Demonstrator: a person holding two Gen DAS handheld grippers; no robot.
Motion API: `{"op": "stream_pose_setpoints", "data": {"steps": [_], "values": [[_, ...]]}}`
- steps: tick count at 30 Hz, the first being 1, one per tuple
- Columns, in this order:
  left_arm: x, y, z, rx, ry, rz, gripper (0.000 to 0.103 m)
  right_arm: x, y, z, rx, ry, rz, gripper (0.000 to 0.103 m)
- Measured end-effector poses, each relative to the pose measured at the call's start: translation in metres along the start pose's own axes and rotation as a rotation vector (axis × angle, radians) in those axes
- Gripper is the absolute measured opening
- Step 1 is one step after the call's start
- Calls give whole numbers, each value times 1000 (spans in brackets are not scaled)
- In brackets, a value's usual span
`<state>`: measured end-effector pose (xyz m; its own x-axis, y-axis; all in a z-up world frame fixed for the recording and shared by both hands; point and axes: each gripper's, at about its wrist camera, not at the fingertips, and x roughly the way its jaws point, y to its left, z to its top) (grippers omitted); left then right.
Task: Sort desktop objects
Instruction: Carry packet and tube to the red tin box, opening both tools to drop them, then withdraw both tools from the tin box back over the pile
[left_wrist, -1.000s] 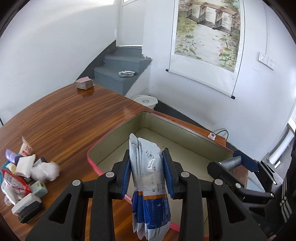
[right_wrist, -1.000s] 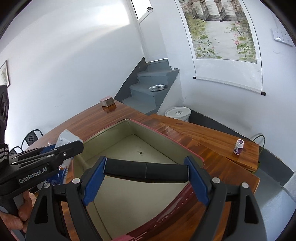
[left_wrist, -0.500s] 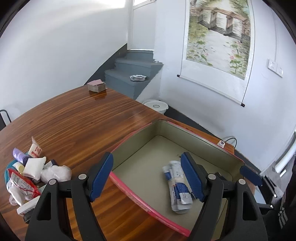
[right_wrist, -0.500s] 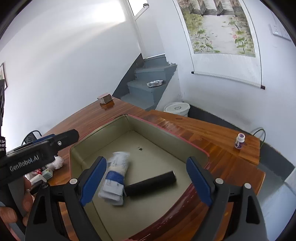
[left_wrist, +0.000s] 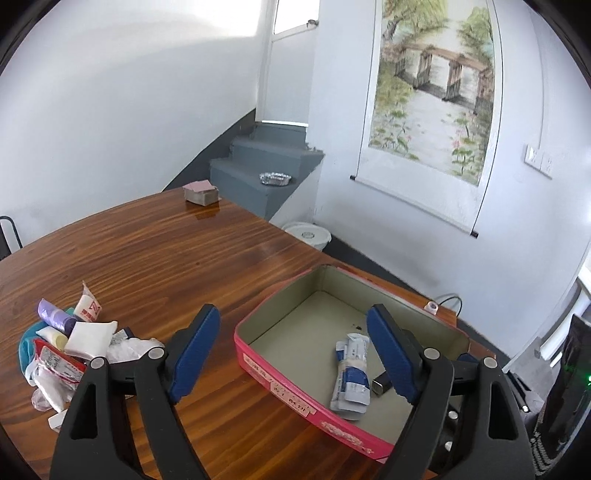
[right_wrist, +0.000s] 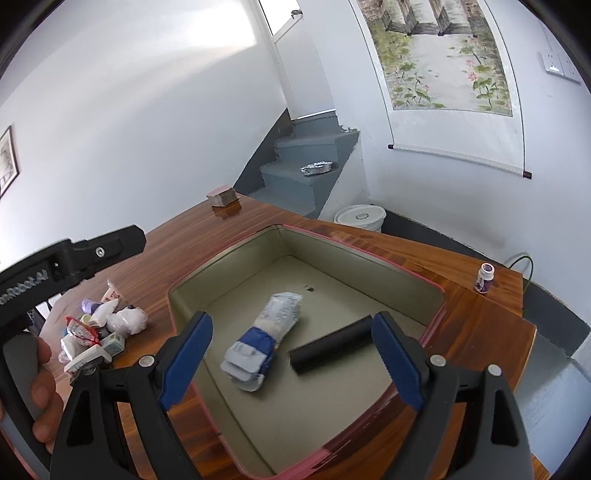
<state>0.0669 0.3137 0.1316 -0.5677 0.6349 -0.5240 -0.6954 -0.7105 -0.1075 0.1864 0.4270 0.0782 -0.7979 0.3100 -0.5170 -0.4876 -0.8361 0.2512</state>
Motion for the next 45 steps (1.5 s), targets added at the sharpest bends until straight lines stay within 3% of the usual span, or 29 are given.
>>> {"op": "stream_pose_setpoints", "data": {"steps": [13,24,34,45], "values": [[-37,57,4,-82,-46,71,85,-11,46,-8,-59,8,38,91],[-55,133,2,-95,-53,233,85,-6,78,-14,-102,31,79,91],[-47,226,-9,-261,16,350,85,5,117,-22,-165,67,142,91],[-16,259,-29,-317,151,328,85,28,159,-34,-223,133,217,91]]}}
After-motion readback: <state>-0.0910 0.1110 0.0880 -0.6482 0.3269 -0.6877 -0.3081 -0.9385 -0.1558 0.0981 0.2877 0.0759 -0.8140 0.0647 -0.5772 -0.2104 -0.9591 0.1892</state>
